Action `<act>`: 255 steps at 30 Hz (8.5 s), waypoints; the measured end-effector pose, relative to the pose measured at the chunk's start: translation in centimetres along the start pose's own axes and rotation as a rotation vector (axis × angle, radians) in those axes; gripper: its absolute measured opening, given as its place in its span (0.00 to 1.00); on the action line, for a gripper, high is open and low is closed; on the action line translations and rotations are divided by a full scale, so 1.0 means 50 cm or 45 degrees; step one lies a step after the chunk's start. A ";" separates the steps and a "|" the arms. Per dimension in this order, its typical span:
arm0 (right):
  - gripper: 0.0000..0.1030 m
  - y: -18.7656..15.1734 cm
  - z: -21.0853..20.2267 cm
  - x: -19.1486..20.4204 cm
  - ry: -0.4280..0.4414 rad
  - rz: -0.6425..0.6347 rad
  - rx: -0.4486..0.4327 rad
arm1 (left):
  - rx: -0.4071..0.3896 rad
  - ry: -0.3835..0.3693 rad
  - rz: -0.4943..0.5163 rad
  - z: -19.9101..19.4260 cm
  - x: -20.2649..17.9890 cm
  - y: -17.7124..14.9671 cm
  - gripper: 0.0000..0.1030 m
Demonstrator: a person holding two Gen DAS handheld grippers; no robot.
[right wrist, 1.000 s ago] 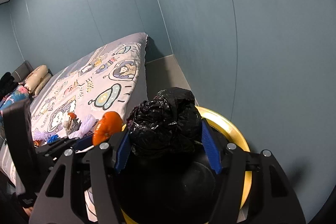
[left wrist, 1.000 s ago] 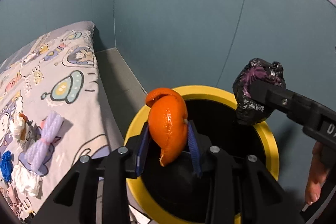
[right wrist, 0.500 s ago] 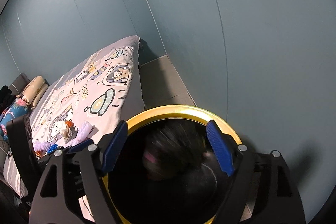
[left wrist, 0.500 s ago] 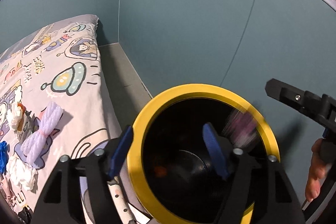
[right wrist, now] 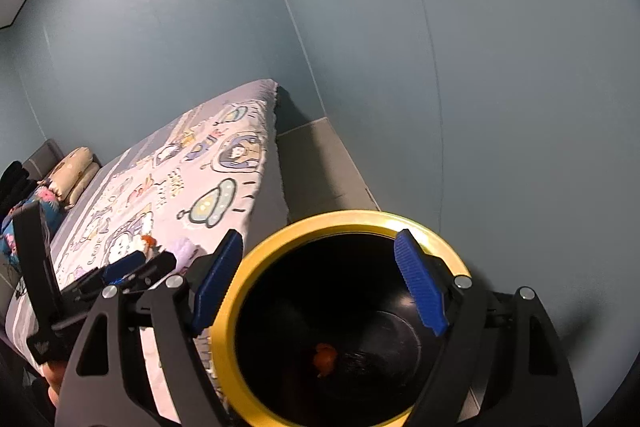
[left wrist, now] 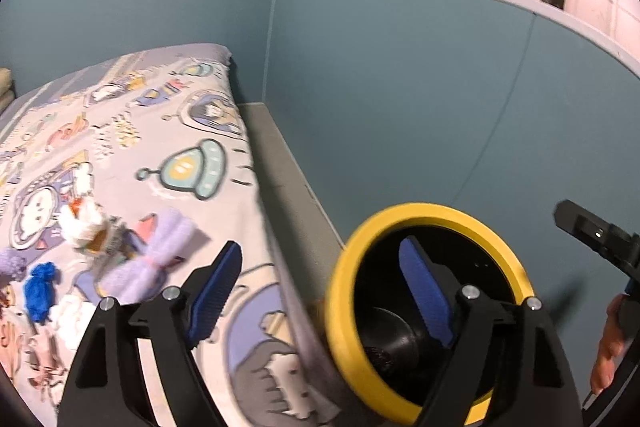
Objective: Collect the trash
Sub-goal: 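Move both tools back over the trash on the bed, then grasp the orange snack wrapper with the left gripper while the right grasps another black bag, then lift and carry the wrapper and black bag over the bin with both grippers, then open both grippers to drop the wrapper and bag into the bin, then move both tools back over the remaining trash on the bed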
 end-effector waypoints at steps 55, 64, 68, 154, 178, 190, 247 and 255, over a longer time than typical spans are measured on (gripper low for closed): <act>0.81 -0.368 0.193 0.691 0.400 -0.834 0.421 | -0.004 0.785 -0.874 -0.220 0.910 -0.305 0.92; 0.81 -0.440 0.258 0.722 0.349 -0.897 0.551 | 0.045 0.761 -0.978 -0.190 0.969 -0.339 0.92; 0.81 -0.454 0.278 0.723 0.319 -0.914 0.576 | 0.054 0.736 -1.030 -0.181 0.994 -0.342 0.92; 0.33 -0.252 0.036 0.640 0.427 -0.705 0.248 | -0.189 0.440 -0.545 -0.494 0.618 -0.310 0.26; 0.33 -0.110 -0.042 0.457 0.258 -0.543 0.056 | -0.287 0.351 -0.277 -0.463 0.383 -0.155 0.26; 0.33 -0.056 -0.038 0.310 0.151 -0.391 0.024 | -0.248 0.223 -0.147 -0.372 0.251 -0.080 0.26; 0.61 -0.025 0.064 -0.077 0.002 0.108 0.112 | 0.174 -0.232 0.087 0.056 -0.135 -0.048 0.63; 0.61 -0.025 0.032 -0.052 0.009 0.089 0.084 | 0.119 -0.190 0.032 0.012 -0.076 -0.029 0.64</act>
Point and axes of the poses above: each gripper's, at about its wrist camera, not at the fingertips, and z roughly the way its jaws point, x to its left, y to its top, the point moved 8 cm from there along z, roughly the way its jaws point, and after that the axes turned 14 degrees about x, right-handed, at the moved point
